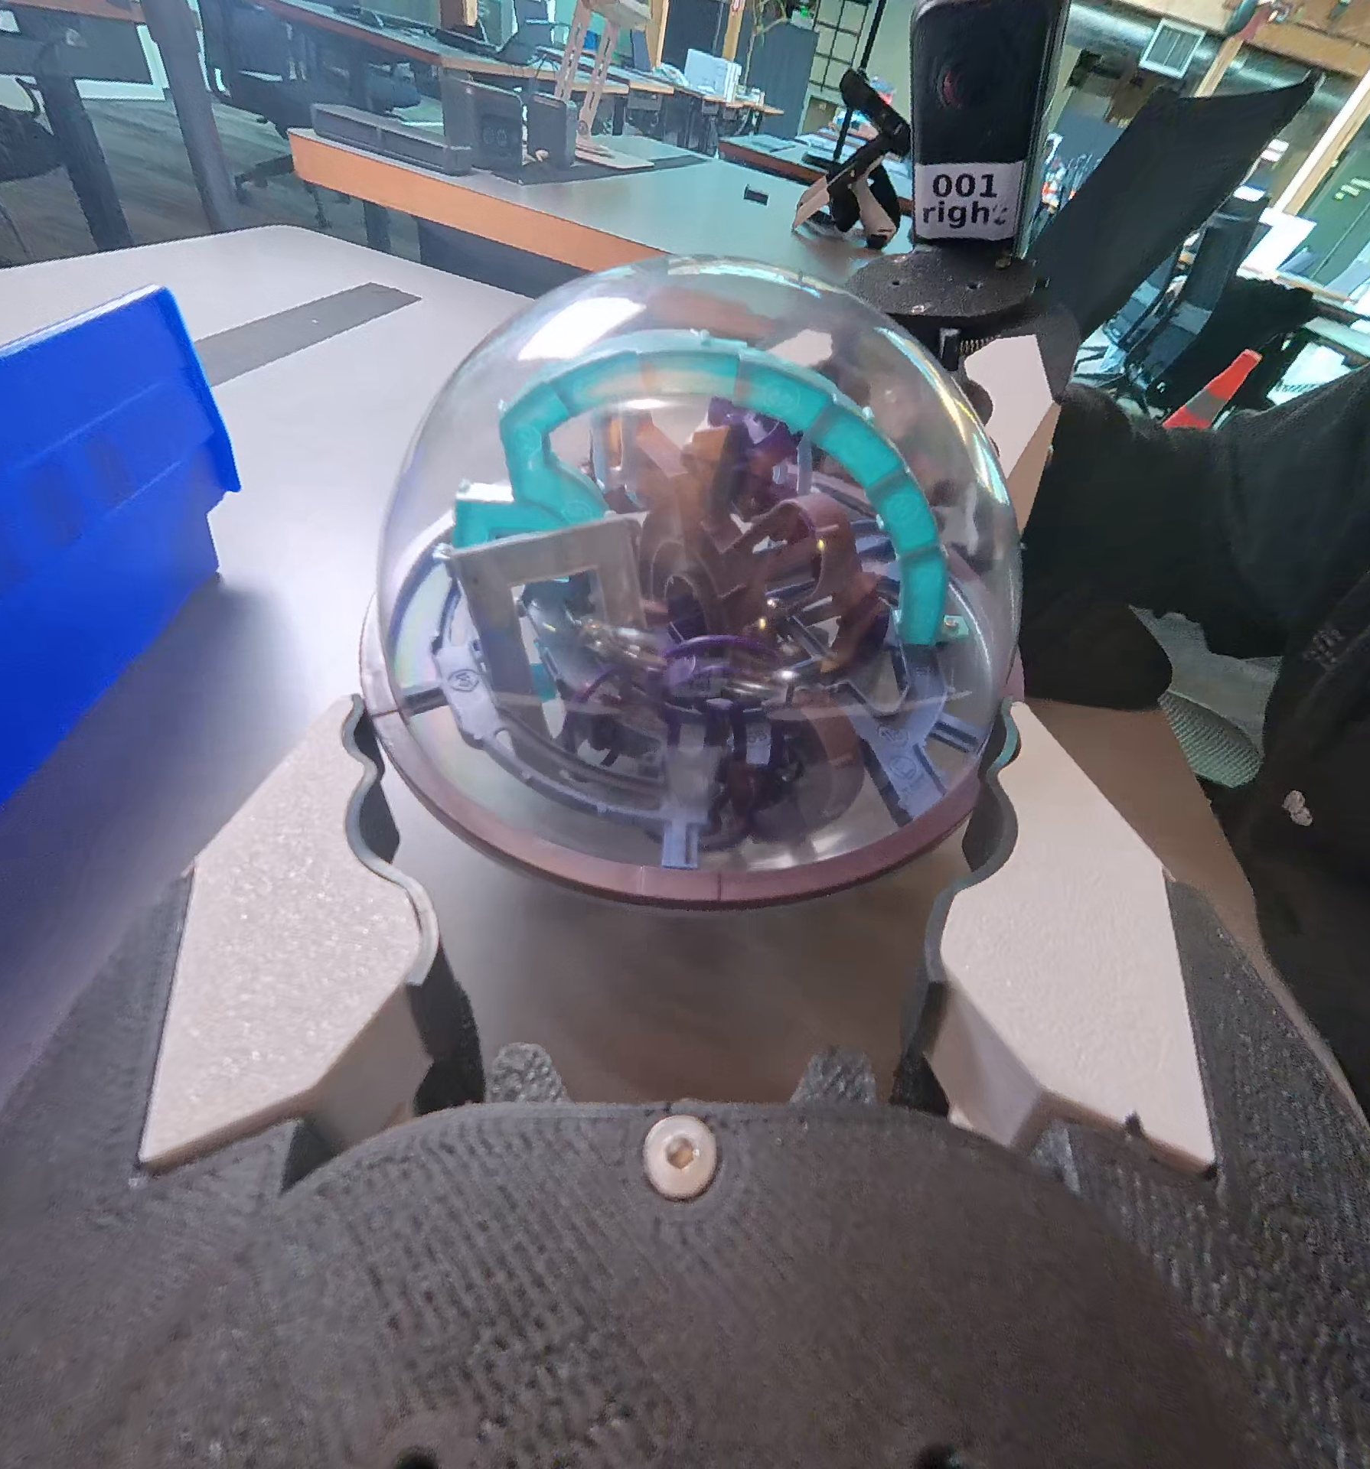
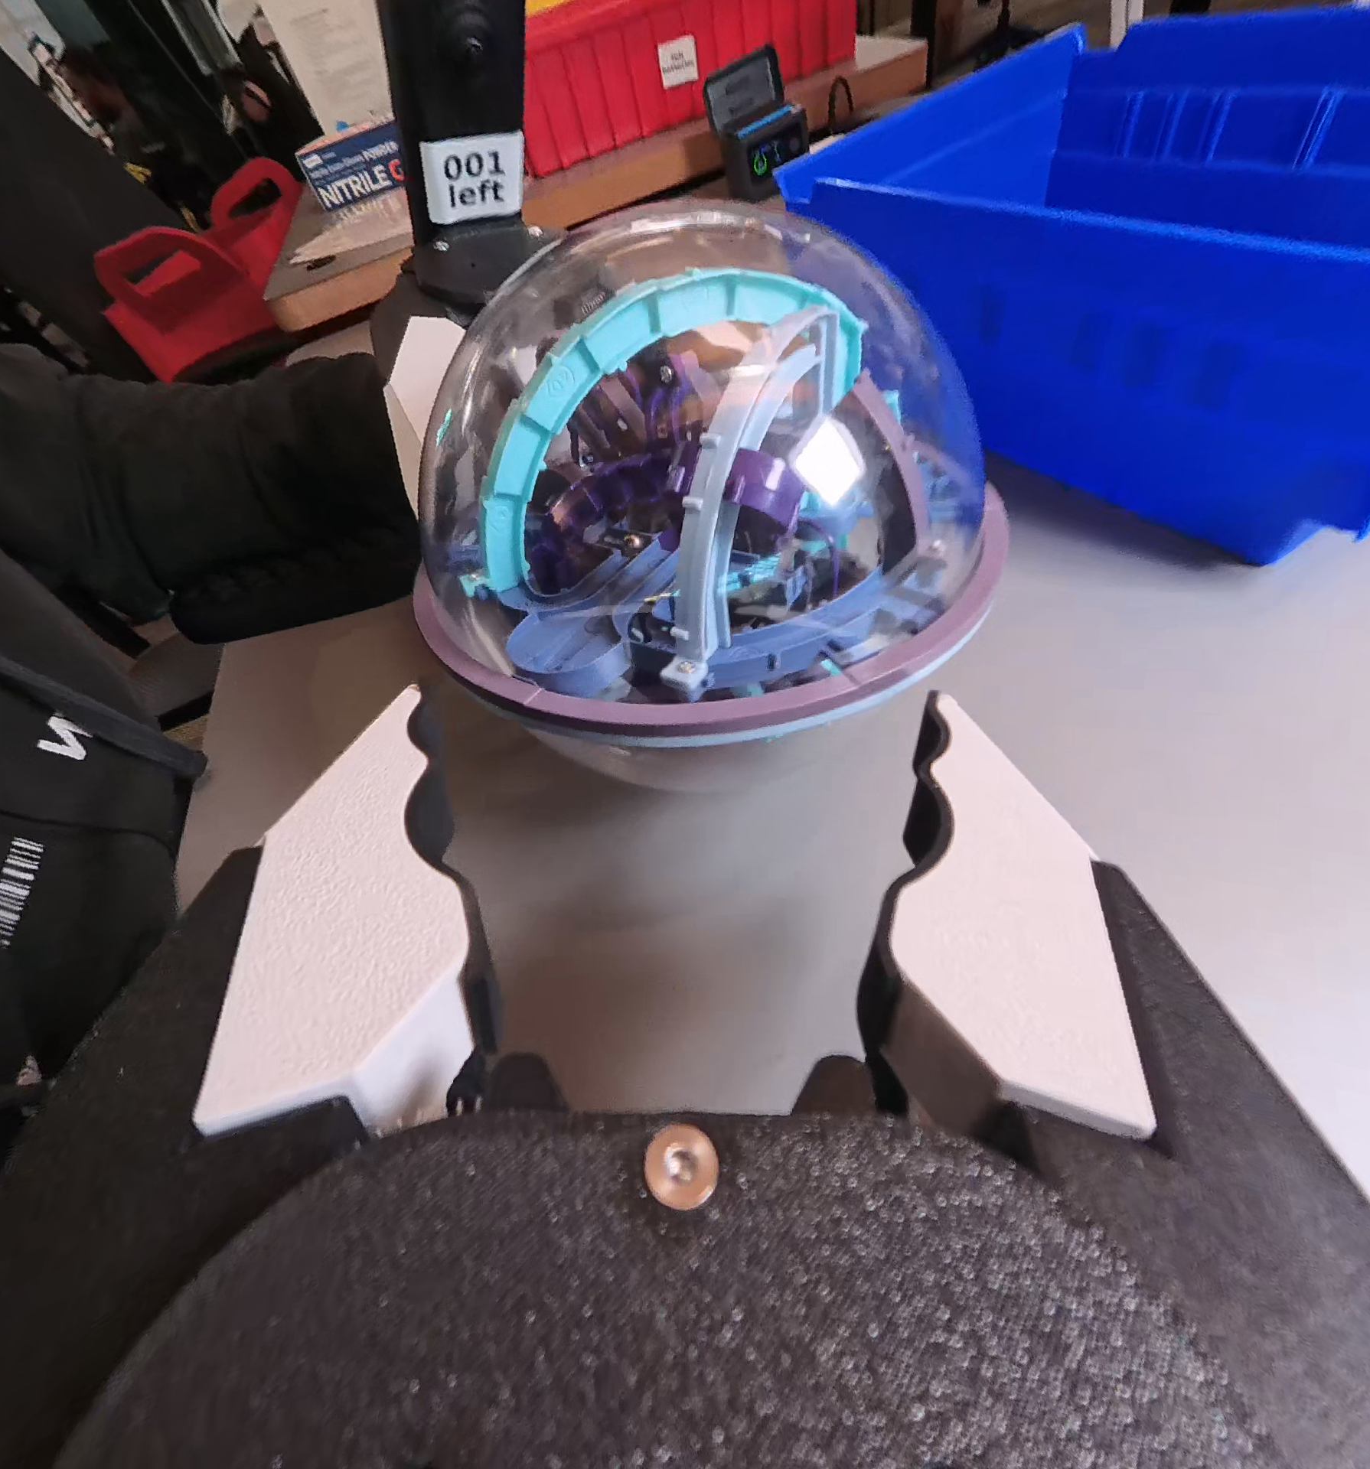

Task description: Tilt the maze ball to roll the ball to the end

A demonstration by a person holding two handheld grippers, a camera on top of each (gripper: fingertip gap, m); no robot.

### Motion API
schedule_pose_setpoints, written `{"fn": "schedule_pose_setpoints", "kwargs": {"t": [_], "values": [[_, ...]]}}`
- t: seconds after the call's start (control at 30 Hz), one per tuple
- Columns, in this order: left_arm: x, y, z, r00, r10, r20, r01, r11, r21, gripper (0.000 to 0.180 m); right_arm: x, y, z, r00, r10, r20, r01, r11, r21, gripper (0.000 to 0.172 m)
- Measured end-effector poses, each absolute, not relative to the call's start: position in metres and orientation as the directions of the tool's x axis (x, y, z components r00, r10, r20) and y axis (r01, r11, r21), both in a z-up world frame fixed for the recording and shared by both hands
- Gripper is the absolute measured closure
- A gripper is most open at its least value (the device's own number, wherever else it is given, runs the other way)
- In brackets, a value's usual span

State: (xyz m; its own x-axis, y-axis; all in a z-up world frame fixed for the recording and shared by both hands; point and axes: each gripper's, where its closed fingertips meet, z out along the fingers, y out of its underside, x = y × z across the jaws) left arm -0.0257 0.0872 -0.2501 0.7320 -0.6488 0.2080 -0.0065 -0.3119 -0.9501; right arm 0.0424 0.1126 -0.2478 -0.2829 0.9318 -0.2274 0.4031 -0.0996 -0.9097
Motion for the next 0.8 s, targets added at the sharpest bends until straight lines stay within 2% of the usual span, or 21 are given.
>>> {"fn": "schedule_pose_setpoints", "kwargs": {"t": [0.2, 0.53, 0.8], "values": [[-0.022, 0.086, -0.256, 0.752, -0.642, 0.15, -0.073, -0.308, -0.949, 0.035, 0.037, 0.107, -0.255, -0.246, 0.943, -0.227, 0.401, -0.114, -0.909, 0.056], [-0.019, 0.085, -0.265, 0.761, -0.642, 0.094, -0.15, -0.316, -0.937, 0.035, 0.038, 0.109, -0.249, -0.258, 0.962, -0.092, 0.389, 0.016, -0.921, 0.055], [-0.012, 0.08, -0.273, 0.701, -0.644, 0.307, -0.033, -0.459, -0.888, 0.035, 0.037, 0.109, -0.233, -0.242, 0.956, -0.168, 0.394, -0.061, -0.917, 0.056]]}}
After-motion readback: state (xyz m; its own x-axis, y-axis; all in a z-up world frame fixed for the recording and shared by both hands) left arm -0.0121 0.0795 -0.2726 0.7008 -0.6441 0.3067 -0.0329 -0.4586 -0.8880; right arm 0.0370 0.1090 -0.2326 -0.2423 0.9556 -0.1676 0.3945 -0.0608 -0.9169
